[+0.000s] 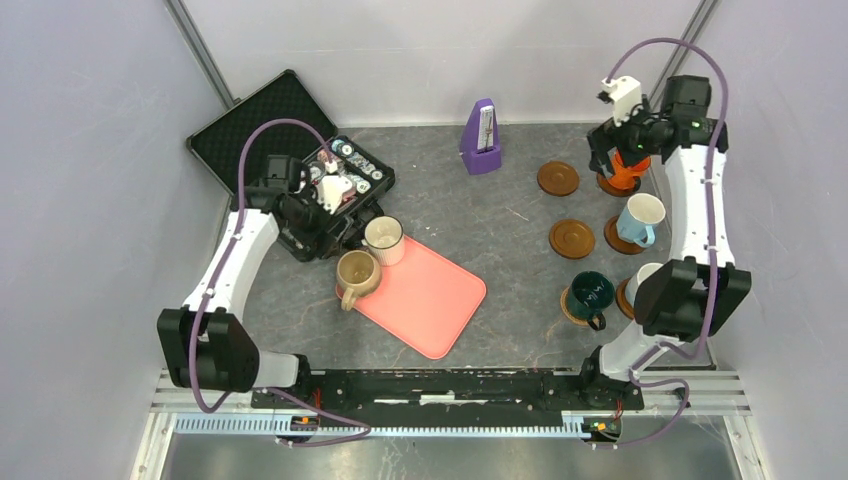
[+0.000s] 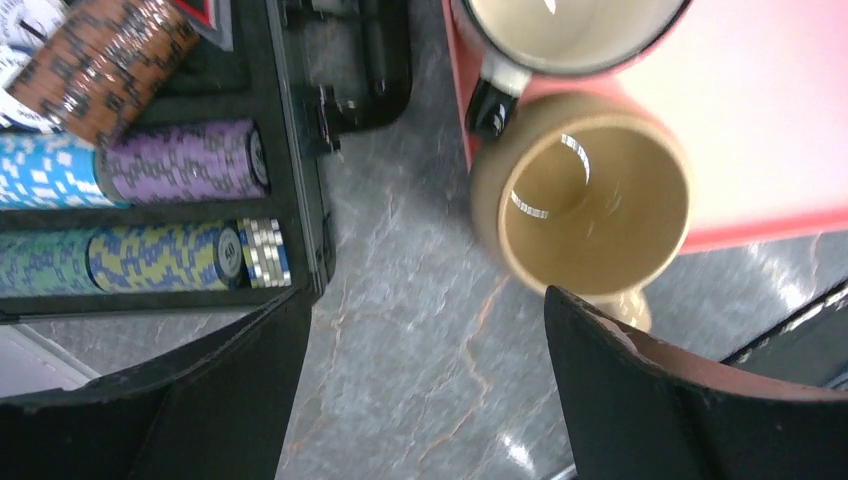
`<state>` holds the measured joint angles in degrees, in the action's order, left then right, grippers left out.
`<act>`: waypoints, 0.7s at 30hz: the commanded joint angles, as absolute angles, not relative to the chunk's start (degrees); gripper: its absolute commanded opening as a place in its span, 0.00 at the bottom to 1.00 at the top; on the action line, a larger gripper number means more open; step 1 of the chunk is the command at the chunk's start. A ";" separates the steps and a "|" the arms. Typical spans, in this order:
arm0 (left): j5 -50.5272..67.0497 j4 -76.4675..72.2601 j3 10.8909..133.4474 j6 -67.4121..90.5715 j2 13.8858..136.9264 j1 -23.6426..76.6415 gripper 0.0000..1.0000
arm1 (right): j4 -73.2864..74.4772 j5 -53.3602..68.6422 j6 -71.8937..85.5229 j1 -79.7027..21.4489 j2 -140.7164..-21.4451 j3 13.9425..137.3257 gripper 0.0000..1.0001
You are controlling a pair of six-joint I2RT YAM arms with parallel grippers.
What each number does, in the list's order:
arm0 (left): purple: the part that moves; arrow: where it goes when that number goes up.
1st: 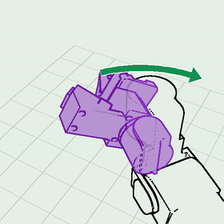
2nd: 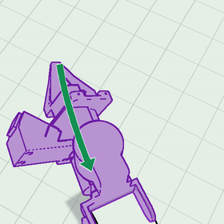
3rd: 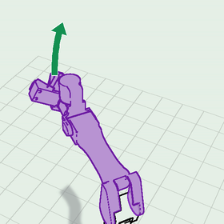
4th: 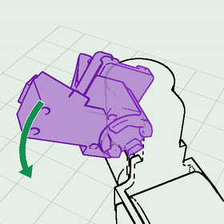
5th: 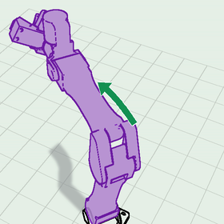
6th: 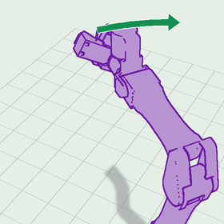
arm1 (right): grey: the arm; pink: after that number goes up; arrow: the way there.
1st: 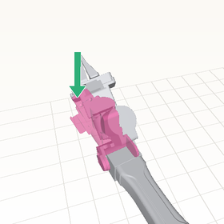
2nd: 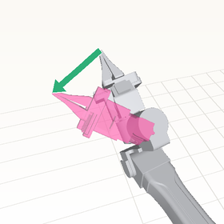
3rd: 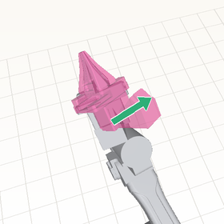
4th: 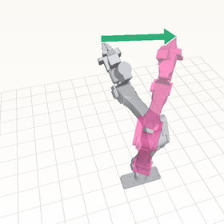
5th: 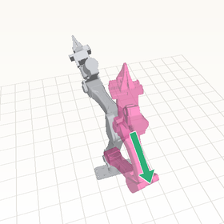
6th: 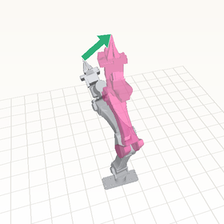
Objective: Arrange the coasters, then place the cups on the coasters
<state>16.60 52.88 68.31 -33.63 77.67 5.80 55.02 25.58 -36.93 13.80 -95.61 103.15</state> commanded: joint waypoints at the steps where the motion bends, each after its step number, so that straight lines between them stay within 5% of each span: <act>1: 23.47 62.85 67.69 -54.80 77.56 2.92 0.92 | 54.93 28.19 -37.60 10.08 -90.67 101.38 0.98; 9: 26.24 65.20 61.71 -79.86 78.83 3.02 0.88 | 57.83 33.45 -35.80 5.48 -91.60 99.31 0.98; 21: 26.15 55.80 57.88 -73.60 81.44 8.08 0.80 | 55.90 33.57 -33.43 4.37 -91.38 94.84 0.98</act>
